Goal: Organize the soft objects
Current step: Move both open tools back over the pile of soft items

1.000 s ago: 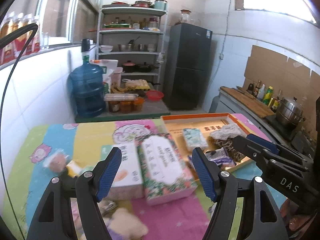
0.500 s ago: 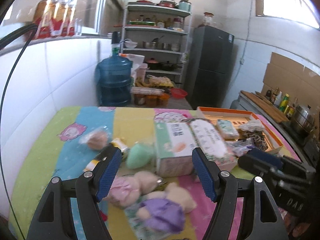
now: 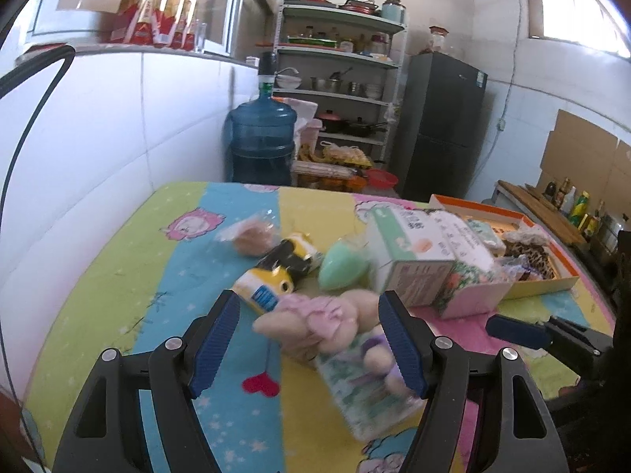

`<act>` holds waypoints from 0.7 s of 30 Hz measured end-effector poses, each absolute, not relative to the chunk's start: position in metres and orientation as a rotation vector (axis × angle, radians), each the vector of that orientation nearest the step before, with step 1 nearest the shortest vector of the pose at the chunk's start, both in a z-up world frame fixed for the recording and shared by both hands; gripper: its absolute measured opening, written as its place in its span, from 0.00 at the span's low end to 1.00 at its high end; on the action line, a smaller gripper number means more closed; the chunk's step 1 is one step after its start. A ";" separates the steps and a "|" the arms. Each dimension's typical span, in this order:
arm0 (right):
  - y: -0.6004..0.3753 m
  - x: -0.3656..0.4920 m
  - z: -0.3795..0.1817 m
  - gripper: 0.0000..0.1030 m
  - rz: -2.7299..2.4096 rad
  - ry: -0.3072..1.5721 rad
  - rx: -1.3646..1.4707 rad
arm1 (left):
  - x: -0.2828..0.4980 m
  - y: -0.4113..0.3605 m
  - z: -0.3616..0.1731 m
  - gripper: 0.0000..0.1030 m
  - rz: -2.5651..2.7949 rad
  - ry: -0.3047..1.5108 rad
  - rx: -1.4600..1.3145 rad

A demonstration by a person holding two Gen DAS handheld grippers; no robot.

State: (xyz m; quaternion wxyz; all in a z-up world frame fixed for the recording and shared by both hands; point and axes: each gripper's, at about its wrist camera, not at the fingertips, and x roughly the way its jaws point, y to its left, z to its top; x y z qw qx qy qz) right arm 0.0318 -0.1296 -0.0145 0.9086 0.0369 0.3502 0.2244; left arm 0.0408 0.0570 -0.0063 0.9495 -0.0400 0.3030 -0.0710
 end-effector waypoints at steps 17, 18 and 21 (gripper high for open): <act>-0.102 0.065 -0.040 0.83 0.523 0.793 0.061 | 0.029 0.084 -0.039 0.72 -0.130 0.673 -0.125; -0.101 0.066 -0.041 0.84 0.524 0.793 0.063 | 0.030 0.084 -0.041 0.72 -0.131 0.677 -0.124; -0.101 0.070 -0.045 0.87 0.527 0.804 0.075 | 0.032 0.084 -0.046 0.72 -0.137 0.692 -0.132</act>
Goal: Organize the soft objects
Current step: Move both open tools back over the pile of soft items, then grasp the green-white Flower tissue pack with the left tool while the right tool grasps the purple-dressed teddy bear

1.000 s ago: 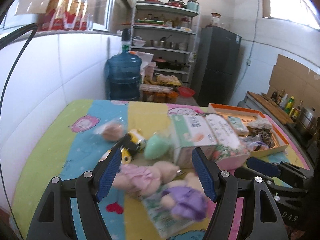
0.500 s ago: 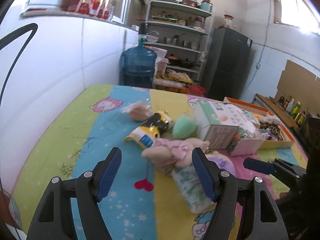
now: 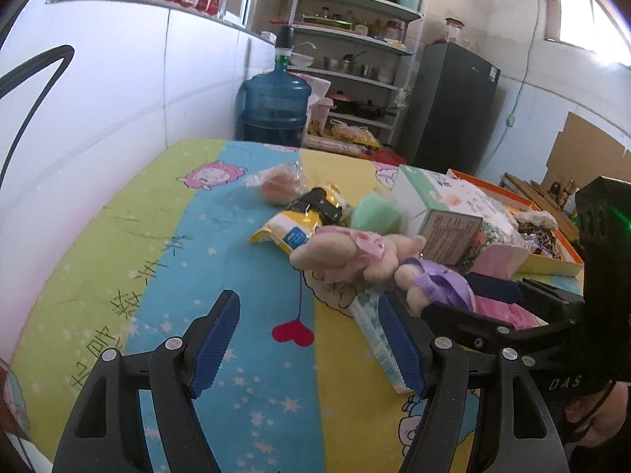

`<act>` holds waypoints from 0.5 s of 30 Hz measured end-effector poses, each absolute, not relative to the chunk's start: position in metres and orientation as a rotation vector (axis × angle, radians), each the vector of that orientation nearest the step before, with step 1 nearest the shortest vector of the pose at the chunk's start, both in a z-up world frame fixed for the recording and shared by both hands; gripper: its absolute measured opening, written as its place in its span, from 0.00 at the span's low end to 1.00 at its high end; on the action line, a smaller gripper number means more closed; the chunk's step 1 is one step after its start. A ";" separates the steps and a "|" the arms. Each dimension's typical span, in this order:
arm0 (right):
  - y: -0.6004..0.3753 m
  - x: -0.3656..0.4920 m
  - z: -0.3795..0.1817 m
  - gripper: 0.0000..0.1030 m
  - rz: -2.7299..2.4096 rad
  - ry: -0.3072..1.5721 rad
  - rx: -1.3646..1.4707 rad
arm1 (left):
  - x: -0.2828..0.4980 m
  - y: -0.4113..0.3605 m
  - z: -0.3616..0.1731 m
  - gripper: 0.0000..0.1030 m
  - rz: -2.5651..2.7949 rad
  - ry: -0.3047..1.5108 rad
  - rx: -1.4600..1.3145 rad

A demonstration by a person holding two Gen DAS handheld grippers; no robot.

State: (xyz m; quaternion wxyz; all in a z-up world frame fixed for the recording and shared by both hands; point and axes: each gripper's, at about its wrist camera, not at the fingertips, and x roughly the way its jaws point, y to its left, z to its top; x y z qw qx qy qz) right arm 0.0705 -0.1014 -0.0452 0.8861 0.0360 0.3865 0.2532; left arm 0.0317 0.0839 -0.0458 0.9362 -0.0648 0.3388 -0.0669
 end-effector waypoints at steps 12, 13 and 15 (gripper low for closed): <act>-0.122 0.080 -0.054 0.81 0.575 0.834 0.229 | 0.030 0.081 -0.056 0.72 -0.156 0.720 -0.128; -0.126 0.078 -0.053 0.79 0.580 0.830 0.242 | 0.031 0.078 -0.056 0.72 -0.169 0.724 -0.134; -0.134 0.071 -0.047 0.78 0.581 0.803 0.270 | 0.032 0.070 -0.055 0.72 -0.200 0.729 -0.139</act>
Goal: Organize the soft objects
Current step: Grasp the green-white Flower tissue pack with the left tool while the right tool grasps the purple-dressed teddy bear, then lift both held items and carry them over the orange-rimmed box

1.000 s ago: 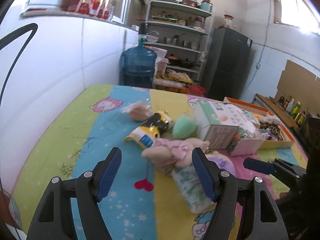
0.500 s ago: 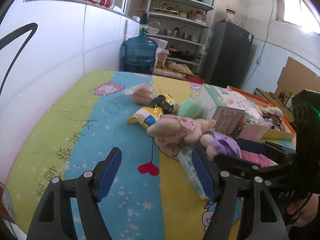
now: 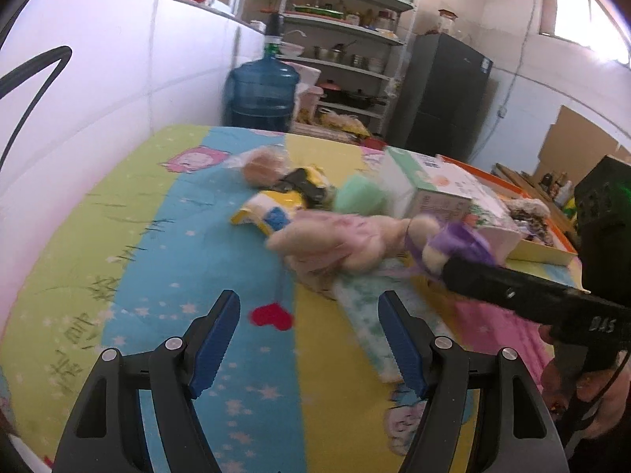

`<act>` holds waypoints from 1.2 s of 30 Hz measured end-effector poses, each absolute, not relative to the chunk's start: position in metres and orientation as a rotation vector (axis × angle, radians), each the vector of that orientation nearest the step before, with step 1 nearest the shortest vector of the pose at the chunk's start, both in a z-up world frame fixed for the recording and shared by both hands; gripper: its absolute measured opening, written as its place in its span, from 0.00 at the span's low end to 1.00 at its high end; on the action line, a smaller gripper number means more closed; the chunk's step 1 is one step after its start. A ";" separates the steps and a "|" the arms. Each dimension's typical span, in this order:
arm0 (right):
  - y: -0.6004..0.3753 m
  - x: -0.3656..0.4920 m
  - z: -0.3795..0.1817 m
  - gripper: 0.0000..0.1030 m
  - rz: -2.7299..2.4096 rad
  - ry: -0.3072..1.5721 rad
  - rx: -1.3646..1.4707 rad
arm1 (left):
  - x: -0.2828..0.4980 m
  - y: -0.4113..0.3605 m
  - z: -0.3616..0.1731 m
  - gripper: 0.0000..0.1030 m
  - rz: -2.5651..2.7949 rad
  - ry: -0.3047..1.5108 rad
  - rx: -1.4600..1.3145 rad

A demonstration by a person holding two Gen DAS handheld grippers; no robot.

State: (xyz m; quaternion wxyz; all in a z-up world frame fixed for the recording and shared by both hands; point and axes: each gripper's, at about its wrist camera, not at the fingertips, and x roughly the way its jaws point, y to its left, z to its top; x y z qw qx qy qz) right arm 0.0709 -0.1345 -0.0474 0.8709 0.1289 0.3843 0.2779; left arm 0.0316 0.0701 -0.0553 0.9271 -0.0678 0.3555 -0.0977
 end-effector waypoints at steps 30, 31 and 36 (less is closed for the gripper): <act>-0.191 0.036 -0.015 0.78 0.527 0.638 0.349 | 0.043 0.005 -0.071 0.50 -0.225 0.787 -0.083; -0.191 0.036 -0.014 0.78 0.526 0.637 0.349 | 0.040 0.005 -0.070 0.50 -0.228 0.784 -0.082; -0.193 0.033 -0.011 0.78 0.524 0.624 0.347 | 0.031 0.006 -0.058 0.49 -0.239 0.750 -0.071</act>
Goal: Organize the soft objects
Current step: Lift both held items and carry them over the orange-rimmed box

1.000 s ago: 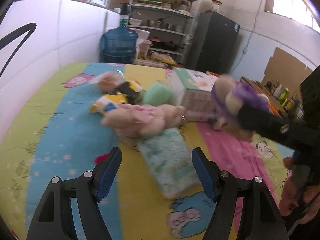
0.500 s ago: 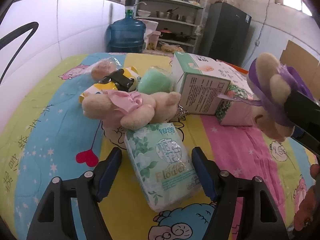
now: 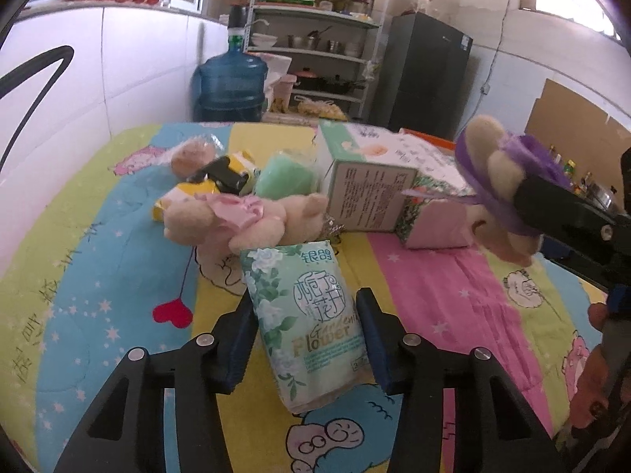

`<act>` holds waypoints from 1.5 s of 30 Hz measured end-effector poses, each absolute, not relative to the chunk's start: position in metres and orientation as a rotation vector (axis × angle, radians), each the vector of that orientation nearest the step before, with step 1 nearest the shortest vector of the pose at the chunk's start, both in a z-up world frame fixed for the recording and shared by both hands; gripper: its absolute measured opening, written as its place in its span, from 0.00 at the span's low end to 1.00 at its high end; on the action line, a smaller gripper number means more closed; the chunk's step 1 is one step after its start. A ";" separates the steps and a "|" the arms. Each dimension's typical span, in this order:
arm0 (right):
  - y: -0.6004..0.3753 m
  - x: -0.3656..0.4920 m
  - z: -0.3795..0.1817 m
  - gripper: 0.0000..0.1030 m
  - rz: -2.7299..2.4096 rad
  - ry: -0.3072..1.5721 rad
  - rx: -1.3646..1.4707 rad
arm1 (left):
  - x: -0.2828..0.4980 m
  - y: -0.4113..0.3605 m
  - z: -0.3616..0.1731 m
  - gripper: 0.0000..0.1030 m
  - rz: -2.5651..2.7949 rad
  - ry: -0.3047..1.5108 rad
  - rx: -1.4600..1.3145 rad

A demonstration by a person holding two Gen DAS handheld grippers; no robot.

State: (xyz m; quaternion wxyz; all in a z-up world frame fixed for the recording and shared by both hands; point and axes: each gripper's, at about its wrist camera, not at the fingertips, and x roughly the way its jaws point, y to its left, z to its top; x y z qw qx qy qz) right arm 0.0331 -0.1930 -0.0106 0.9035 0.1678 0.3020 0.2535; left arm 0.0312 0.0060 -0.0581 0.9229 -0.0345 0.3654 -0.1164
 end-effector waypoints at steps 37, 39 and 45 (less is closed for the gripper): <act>-0.342 0.025 0.031 0.78 0.135 0.454 0.367 | 0.083 -0.142 0.030 0.49 -0.498 0.573 0.036; -0.353 0.027 0.031 0.79 0.100 0.454 0.363 | 0.088 -0.156 0.030 0.49 -0.513 0.574 0.041; -0.387 0.033 0.026 0.79 -0.012 0.464 0.333 | 0.108 -0.195 0.024 0.49 -0.555 0.595 0.058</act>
